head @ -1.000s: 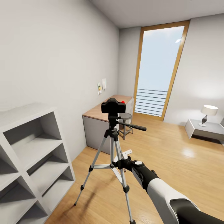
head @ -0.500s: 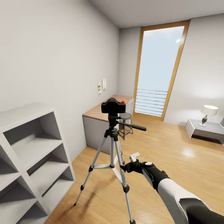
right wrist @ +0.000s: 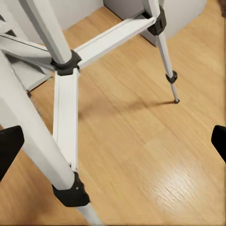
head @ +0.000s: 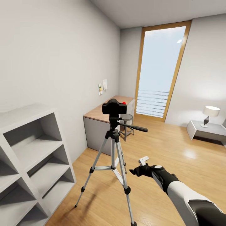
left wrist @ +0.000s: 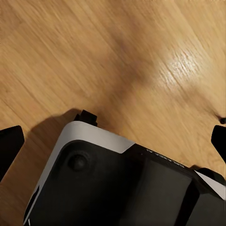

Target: Attach the digital camera to the camera tripod in the bedroom.

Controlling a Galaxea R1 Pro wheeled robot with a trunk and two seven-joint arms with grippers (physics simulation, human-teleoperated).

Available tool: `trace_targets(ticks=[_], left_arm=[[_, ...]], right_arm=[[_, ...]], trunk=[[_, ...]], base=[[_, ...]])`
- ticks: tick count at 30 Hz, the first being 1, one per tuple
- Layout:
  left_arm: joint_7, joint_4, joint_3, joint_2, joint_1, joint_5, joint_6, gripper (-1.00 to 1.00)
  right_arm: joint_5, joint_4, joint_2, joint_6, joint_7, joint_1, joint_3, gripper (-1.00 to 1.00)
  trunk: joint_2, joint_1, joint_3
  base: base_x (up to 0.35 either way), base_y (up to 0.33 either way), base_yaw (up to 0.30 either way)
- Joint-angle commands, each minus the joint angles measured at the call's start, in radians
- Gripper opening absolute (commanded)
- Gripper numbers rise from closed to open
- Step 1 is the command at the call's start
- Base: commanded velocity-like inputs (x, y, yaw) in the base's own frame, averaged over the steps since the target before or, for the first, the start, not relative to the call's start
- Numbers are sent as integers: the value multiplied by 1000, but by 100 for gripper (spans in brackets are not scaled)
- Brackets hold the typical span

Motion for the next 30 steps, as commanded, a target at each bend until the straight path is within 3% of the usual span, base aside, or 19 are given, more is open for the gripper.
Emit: trace_targets(ticks=[1,12,18,19,22,25,30], left_arm=[[2,-2,-8,1,-1,12,0,100],[1,-1,-7,2,-1,51,0,100],[1,-1,-8,2,-1,54,0,100],[1,-1,-8,2,-1,53,0,100],[1,-1,-9,1,-1,52,0,100],[1,-1,-9,1,-1,52,0,100],[1,-1,-9,1,-1,52,0,100]], right_arm=[[3,1,-5,6,5,0,0,100],[1,138,-88,5,7,0,0,100],[-4,243,-162,6,7,-1,-2,100],[-6,266,-203,7,7,-6,-3,100],[-7,273,-228,7,5,-6,-4,100],[-7,276,-267,8,-6,72,-4,100],[-7,276,-280,-3,-15,168,-5,100]], trunk=[[-2,1,-2],[-2,1,-2],[-2,1,-2],[-2,1,-2],[-2,1,-2],[-2,1,-2],[-2,1,-2]], base=[[0,0,0],[0,0,0],[0,0,0],[0,0,0],[0,0,0],[0,0,0],[0,0,0]])
